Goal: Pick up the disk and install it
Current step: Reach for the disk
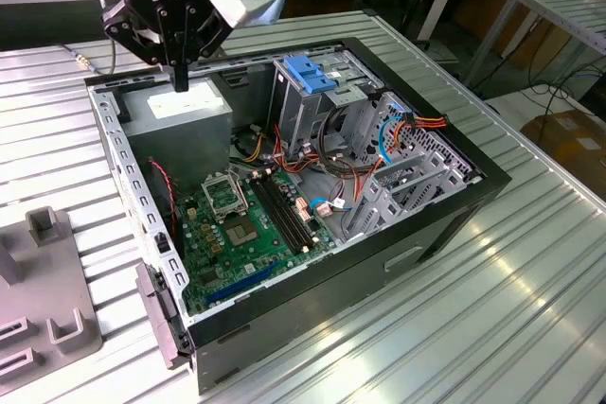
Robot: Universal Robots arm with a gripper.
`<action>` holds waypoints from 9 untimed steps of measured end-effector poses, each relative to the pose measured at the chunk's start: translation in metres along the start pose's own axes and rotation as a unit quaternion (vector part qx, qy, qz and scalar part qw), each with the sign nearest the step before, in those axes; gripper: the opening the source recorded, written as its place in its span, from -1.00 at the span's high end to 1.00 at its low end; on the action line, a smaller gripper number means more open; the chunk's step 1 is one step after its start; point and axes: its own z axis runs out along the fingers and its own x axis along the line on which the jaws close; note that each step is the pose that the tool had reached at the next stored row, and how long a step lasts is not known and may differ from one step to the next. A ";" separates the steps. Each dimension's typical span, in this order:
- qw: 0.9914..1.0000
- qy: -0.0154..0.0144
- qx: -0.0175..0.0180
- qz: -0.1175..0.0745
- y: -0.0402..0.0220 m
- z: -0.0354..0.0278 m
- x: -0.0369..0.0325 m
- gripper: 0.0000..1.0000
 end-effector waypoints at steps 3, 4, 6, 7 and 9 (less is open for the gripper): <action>1.000 0.000 0.000 0.000 -0.0002 -0.0001 0.0024 0.80; 1.000 0.000 0.000 0.000 -0.0003 -0.0001 0.0037 0.80; 1.000 0.000 0.000 0.000 -0.0004 -0.0001 0.0060 0.80; 1.000 0.000 0.000 0.000 -0.0005 -0.0001 0.0068 0.80; 1.000 0.000 0.000 0.000 -0.0007 -0.0002 0.0097 0.80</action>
